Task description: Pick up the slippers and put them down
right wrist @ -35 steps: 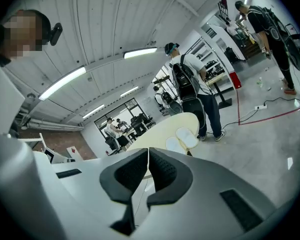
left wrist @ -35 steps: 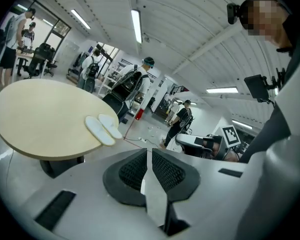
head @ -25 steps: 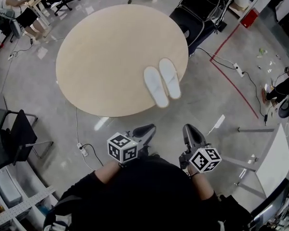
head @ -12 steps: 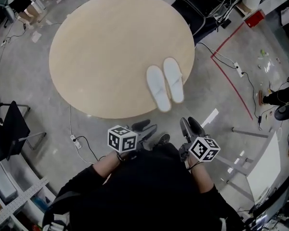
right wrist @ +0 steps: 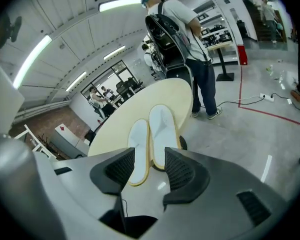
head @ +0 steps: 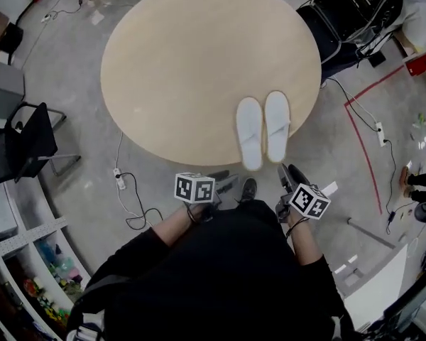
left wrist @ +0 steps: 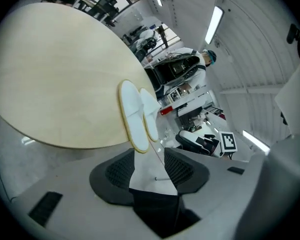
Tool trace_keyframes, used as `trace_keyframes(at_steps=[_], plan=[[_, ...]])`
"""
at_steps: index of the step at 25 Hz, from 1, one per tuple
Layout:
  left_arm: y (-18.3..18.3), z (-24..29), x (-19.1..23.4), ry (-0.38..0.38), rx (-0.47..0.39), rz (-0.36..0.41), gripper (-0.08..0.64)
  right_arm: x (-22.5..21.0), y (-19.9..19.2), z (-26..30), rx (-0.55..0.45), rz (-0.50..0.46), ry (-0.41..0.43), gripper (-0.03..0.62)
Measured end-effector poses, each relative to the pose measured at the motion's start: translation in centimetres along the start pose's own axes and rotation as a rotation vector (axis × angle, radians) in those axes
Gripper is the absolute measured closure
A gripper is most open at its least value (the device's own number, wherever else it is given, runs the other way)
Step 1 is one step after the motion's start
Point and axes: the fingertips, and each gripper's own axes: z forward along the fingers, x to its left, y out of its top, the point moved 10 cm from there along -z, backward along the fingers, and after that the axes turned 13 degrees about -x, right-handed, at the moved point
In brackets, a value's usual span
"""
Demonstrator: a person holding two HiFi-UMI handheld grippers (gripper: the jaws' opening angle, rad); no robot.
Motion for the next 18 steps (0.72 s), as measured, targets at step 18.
trace_keyframes(at_steps=[18], plan=[[-6.1, 10.6, 1.3, 0.115, -0.394, -0.531, 0.377, -8.5, -1.1, 9.8, 0.319, 0.285, 0.206, 0.414]])
